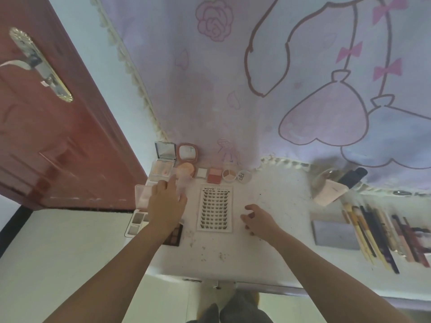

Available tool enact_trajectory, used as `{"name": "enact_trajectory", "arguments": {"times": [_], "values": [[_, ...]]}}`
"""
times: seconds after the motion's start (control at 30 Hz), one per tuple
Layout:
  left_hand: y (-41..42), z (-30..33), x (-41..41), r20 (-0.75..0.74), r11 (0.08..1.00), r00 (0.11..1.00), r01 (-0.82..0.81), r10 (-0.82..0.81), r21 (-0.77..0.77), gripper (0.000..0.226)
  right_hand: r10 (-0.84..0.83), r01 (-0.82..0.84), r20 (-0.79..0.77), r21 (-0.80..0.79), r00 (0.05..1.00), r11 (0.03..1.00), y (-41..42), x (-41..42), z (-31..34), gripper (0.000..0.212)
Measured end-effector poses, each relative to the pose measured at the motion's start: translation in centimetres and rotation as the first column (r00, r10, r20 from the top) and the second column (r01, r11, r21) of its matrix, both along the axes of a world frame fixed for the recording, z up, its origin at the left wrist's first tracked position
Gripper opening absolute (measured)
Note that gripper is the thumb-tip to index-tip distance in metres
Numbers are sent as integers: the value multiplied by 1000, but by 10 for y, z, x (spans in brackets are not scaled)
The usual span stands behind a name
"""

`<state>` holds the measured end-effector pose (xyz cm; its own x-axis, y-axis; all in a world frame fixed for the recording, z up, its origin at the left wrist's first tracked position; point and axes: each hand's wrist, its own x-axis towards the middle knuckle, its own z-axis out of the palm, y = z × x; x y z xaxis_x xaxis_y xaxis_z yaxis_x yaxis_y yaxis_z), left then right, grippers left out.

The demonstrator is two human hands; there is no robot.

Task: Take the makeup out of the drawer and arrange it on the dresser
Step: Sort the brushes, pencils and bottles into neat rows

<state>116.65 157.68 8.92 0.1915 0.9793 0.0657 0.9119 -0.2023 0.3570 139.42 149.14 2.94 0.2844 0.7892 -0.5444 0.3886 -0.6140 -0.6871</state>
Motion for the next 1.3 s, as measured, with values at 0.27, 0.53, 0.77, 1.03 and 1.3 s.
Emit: {"name": "enact_trajectory", "arguments": {"times": [0.27, 0.53, 0.77, 1.03, 1.3], "values": [[-21, 6, 123, 51, 914, 912, 404, -406, 50, 45, -212, 220, -64, 190, 975, 957, -29, 67, 40, 21], [-86, -49, 230, 140, 678, 775, 612, -616, -407, 50, 277, -269, 568, -100, 775, 958, -91, 172, 32, 27], [-129, -78, 287, 281, 644, 853, 518, -440, -563, 41, 555, -624, 688, -188, 468, 759, -119, 208, -13, 30], [-122, -56, 268, 568, 588, 772, 327, 286, -740, 28, 529, -666, 563, 53, 635, 744, -103, 199, 1, 33], [-113, -34, 173, 419, 12, 277, 823, 865, -567, 68, 613, -803, 528, 294, 588, 518, -77, 124, 70, 40]]}}
